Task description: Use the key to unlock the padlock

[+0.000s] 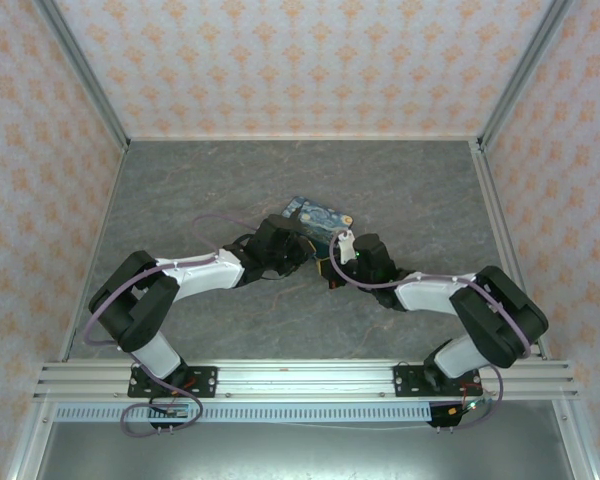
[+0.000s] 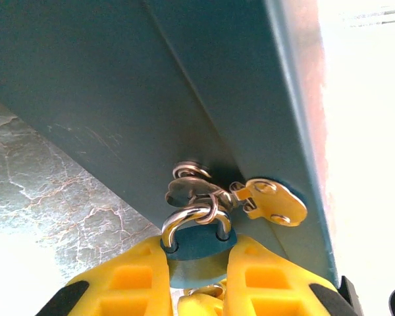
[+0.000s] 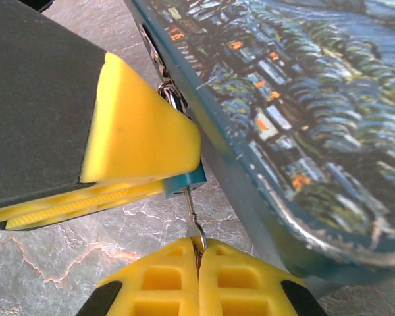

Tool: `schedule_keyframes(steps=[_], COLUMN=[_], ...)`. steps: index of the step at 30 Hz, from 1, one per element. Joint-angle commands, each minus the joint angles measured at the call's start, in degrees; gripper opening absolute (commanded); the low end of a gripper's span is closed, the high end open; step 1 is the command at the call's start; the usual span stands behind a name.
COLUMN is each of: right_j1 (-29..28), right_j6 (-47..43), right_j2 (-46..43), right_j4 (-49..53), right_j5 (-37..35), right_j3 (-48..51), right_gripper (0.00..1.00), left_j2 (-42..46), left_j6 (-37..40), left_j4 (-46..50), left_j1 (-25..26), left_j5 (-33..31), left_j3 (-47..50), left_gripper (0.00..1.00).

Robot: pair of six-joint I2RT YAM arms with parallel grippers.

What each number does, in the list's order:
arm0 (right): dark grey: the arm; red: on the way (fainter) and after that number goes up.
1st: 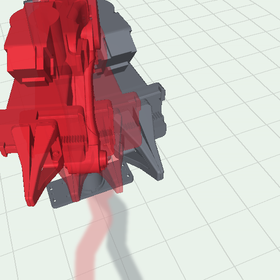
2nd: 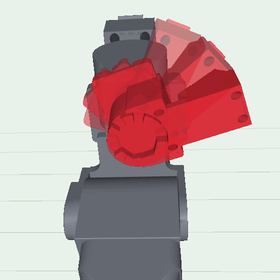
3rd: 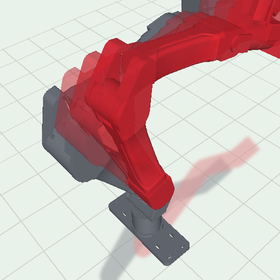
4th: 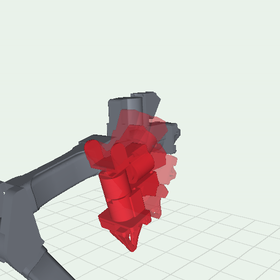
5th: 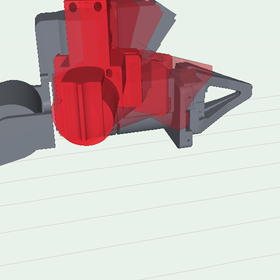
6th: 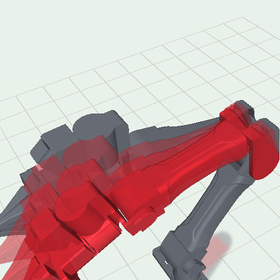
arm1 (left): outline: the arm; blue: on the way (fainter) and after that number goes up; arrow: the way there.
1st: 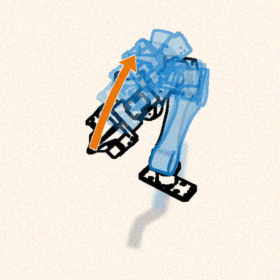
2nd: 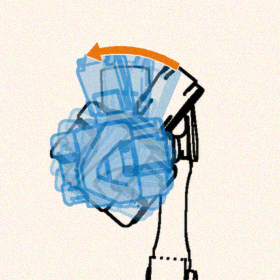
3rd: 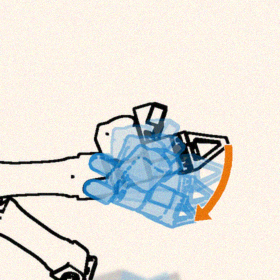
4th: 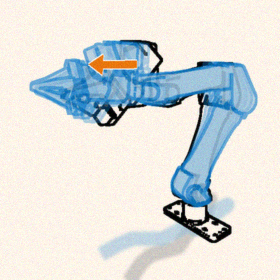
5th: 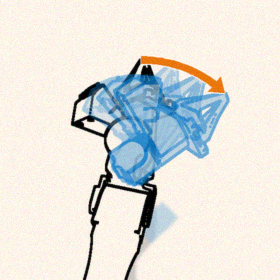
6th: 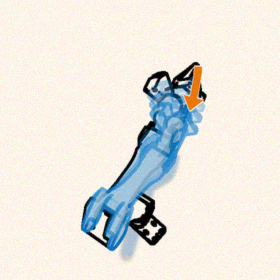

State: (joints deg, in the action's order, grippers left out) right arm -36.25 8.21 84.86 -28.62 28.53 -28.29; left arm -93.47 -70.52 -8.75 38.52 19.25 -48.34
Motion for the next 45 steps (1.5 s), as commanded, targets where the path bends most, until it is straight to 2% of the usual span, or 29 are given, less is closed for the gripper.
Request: schedule_keyframes(steps=[1, 21, 32, 37, 45], right_j1=[0.10, 0.88, 0.92, 0.92, 0.83], right_j6=[1.38, 2.98, 8.16, 9.57, 10.35], right_j2=[0.37, -0.40, 2.90, 3.62, 4.04], right_j4=[-8.48, -11.21, -16.23, -18.05, -17.35], right_j5=[3.33, 5.08, 1.12, -0.14, -0.85], right_j3=[-2.81, -2.93, 2.68, 4.36, 5.09], right_gripper=[0.00, 0.00, 0.00, 0.00, 0.00], left_j2=[0.81, -2.72, -7.99, -8.37, -4.43], left_j6=[0.16, -0.28, -2.78, -2.70, -0.15], left_j4=[-0.75, -2.68, -7.80, -8.13, -4.16], left_j1=[1.92, 2.27, 2.87, 2.96, 2.83], left_j5=[4.47, 5.60, 6.52, 6.32, 3.61], left_j3=[-0.62, -0.27, 0.30, 0.61, 1.06], left_gripper=[0.08, 0.08, 0.09, 0.19, 0.47])
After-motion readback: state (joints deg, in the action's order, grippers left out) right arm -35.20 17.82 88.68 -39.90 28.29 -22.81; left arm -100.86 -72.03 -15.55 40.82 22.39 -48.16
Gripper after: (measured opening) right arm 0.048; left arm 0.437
